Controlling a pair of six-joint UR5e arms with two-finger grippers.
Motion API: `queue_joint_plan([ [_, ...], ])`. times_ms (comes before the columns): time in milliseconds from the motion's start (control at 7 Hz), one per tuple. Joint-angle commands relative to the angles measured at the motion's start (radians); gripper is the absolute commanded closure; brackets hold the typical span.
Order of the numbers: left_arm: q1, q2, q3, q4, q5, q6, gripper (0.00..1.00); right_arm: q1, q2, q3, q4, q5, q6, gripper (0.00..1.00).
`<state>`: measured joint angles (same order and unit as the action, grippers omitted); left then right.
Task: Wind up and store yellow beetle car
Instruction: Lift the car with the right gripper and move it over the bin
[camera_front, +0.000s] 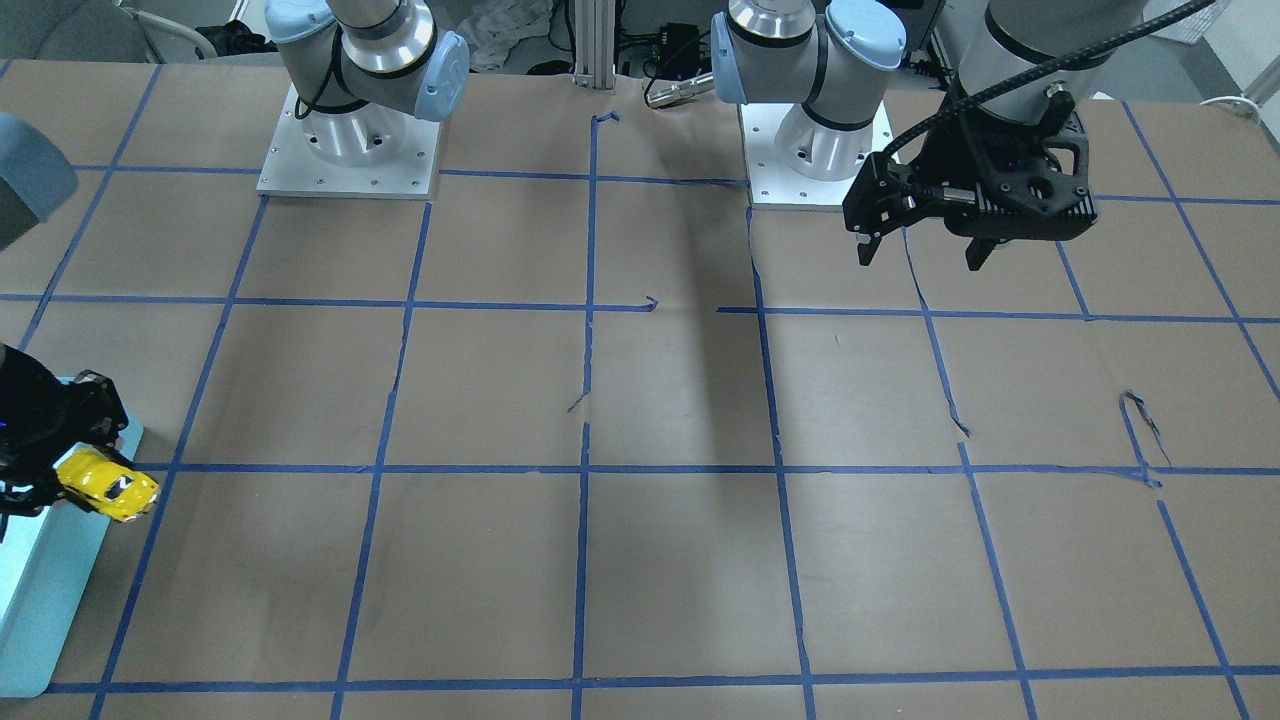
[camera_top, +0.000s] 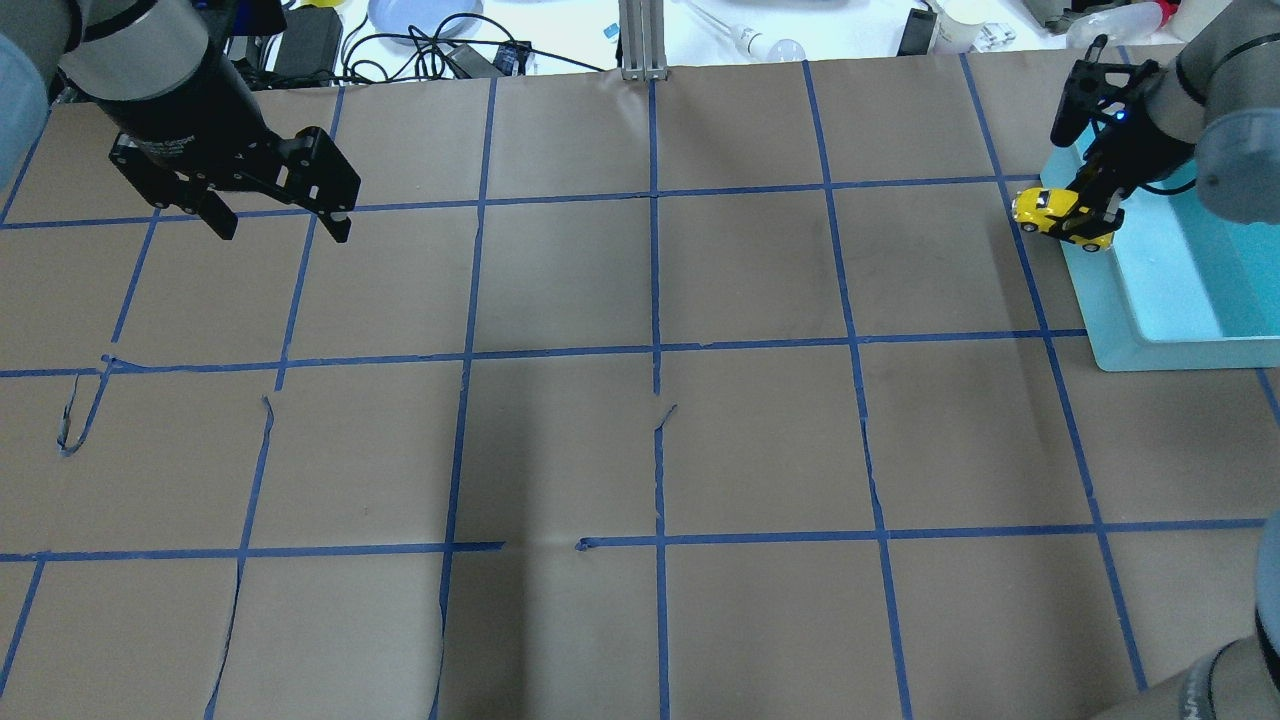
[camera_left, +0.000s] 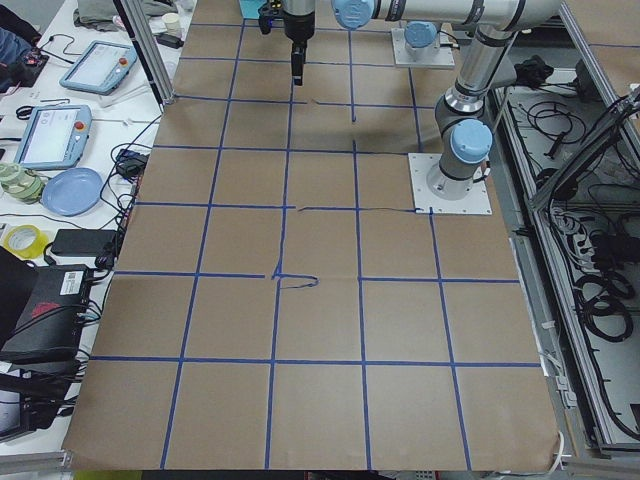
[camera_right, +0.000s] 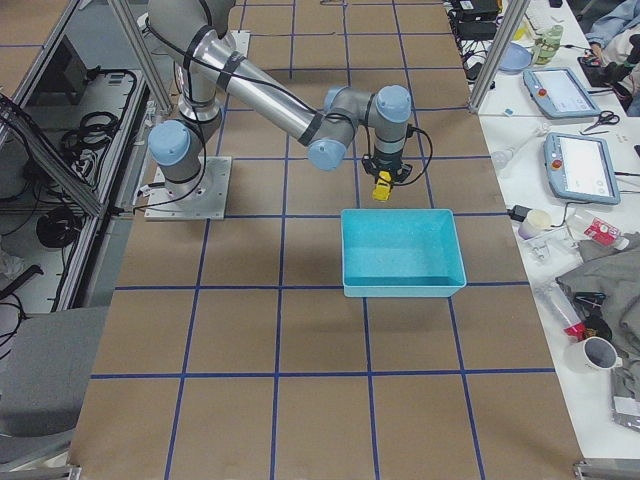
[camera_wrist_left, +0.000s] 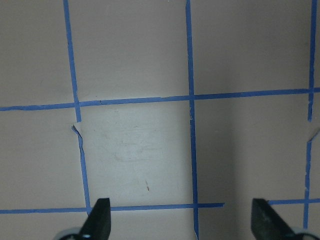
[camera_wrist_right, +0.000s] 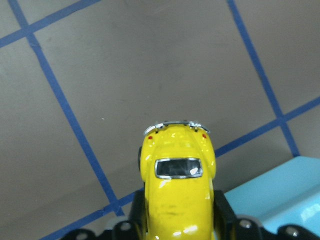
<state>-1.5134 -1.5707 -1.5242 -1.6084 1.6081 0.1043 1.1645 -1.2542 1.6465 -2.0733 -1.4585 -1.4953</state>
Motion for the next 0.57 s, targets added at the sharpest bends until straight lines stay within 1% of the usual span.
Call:
queue_joint_plan([
  [0,-0.001,0.001,-0.001,-0.002,0.001,0.000,0.00,-0.098,0.012,-0.089,0.033,0.007,0.113,1.00],
  [143,0.001,0.001,-0.001,0.001,0.000,0.000,0.00,-0.182,0.024,-0.090,0.033,0.013,0.263,1.00],
  [286,0.001,0.000,-0.001,0.002,-0.002,0.000,0.00,-0.218,0.035,-0.086,0.032,0.033,0.356,1.00],
  [429,-0.001,-0.002,-0.004,0.001,0.000,0.000,0.00,-0.221,0.056,-0.094,0.024,0.017,0.539,1.00],
])
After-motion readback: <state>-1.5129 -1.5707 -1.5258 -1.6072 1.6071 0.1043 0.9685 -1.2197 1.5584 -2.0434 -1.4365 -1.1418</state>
